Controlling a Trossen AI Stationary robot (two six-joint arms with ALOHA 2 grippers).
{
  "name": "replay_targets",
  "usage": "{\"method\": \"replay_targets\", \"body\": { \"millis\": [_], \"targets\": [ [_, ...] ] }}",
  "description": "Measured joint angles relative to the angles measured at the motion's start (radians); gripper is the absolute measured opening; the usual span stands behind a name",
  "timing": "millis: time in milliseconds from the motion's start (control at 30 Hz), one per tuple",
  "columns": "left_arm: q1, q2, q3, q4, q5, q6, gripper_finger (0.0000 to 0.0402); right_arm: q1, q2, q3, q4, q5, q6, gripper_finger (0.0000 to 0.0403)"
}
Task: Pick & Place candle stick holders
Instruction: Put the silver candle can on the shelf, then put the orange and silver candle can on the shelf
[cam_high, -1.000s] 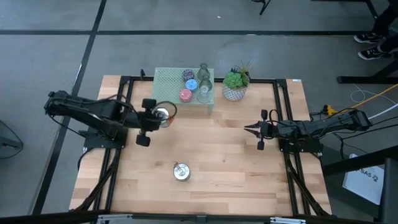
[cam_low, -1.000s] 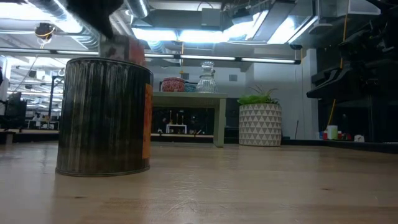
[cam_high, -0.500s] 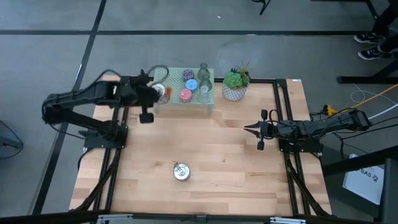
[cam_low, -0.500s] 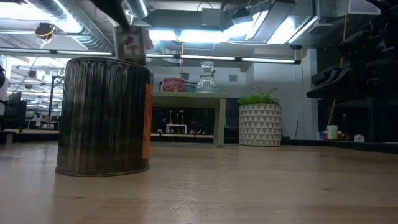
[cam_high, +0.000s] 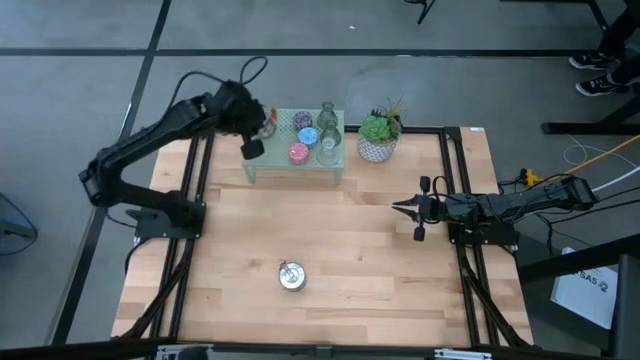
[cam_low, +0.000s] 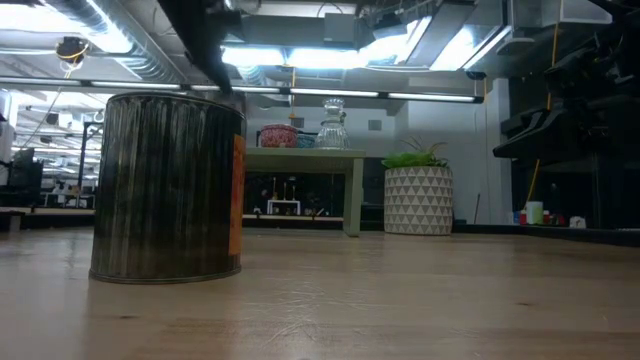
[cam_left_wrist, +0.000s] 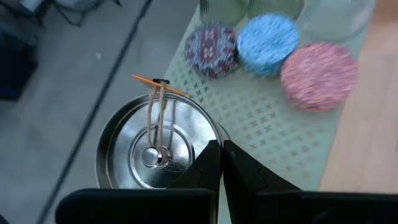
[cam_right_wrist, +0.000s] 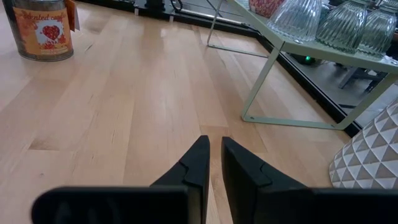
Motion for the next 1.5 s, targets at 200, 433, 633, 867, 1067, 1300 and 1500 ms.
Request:
{"method": "replay_targets", "body": {
  "millis": [200, 433, 633, 867, 1067, 1300, 1500],
  "targets": [
    [0.107, 0.115, 0.0, 0.056, 0.049, 0.044, 0.0003, 0.0, 0.0, 0.0, 0.0, 0.0, 0.0, 0.0044],
    [0.174, 0.162, 0.0, 0.131, 0.135, 0.056, 0.0003, 0.0, 0.0, 0.0, 0.0, 0.0, 0.0, 0.0044],
    [0.181, 0.163, 0.002, 0.102, 0.139, 0.084, 0.0003, 0.0, 0.0, 0.0, 0.0, 0.0, 0.0, 0.0044],
    [0.18, 0.163, 0.002, 0.104, 0.167, 0.093, 0.0012, 0.0, 0.0, 0.0, 0.0, 0.0, 0.0, 0.0044],
    [0.179, 0.163, 0.002, 0.103, 0.185, 0.068, 0.003, 0.0, 0.0, 0.0, 0.0, 0.0, 0.0, 0.0044],
    [0.179, 0.16, 0.0, 0.121, 0.182, 0.079, 0.0058, 0.0, 0.0, 0.0, 0.0, 0.0, 0.0, 0.0043],
    [0.163, 0.117, 0.0, 0.176, 0.177, 0.082, 0.008, 0.0, 0.0, 0.0, 0.0, 0.0, 0.0, 0.0043]
  ]
}}
